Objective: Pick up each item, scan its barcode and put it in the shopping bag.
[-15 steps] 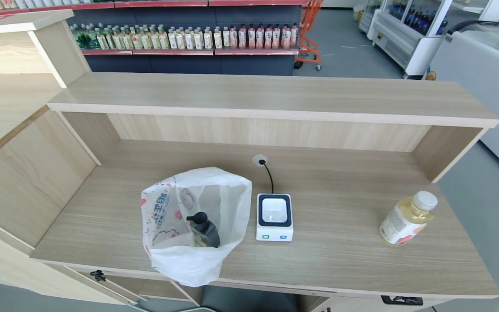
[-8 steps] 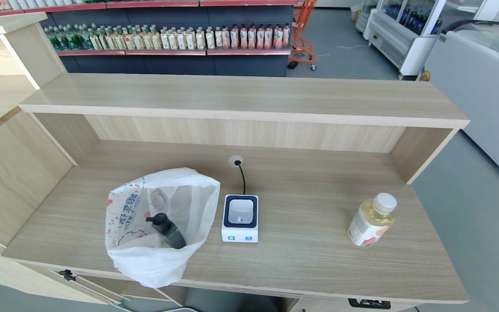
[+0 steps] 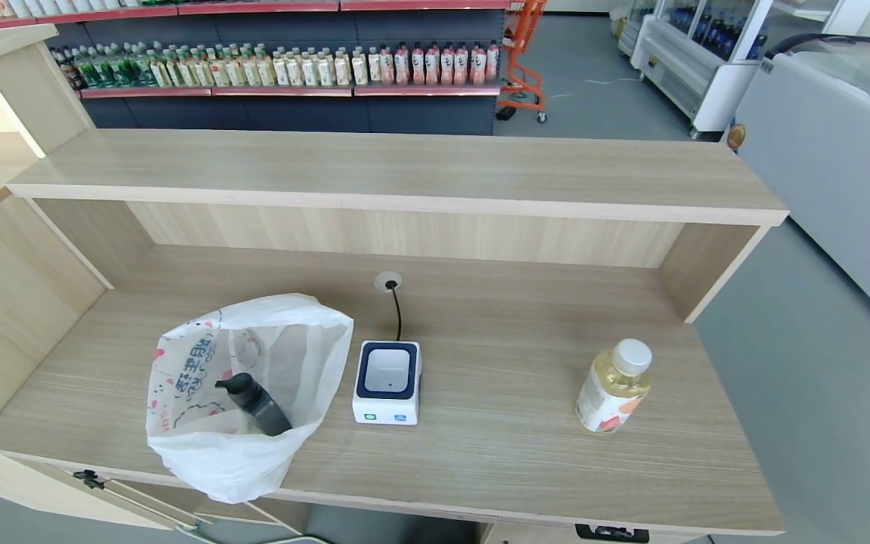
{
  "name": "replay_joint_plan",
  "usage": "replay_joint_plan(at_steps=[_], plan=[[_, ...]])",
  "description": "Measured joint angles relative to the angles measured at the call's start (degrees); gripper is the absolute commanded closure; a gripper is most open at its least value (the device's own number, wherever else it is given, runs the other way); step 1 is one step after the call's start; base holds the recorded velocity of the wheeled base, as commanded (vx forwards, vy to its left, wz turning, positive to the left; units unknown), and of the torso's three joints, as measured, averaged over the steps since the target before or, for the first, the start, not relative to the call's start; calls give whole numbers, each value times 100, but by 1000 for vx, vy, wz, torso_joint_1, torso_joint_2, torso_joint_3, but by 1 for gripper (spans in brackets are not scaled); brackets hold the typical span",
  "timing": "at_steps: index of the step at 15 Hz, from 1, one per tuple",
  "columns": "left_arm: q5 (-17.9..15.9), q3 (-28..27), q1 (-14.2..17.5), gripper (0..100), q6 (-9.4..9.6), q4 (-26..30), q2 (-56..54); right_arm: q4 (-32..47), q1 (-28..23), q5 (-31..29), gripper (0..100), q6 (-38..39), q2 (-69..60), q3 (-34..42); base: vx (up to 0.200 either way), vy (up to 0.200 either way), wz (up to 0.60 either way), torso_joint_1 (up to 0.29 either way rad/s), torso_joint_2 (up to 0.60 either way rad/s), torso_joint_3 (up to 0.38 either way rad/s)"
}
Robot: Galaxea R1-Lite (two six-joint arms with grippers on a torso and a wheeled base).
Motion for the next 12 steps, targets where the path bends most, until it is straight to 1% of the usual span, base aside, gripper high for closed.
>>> replay_joint_plan(at_steps=[3,7,10,12], plan=[[0,2,0,0,-1,0,0,-4,-96,-35,0,-2,80,283,0,0,0,0,0,0],[0,2,0,0,0,0,0,-68,-212,-27,0,17,411,405,0,0,0,0,0,0],[0,2,0,0,0,0,0,-116,-195,-27,0,160,601,291,0,0,0,0,0,0],[0,2,0,0,-1,0,0,-422,-251,-62,0,336,912,123,0,0,0,0,0,0]])
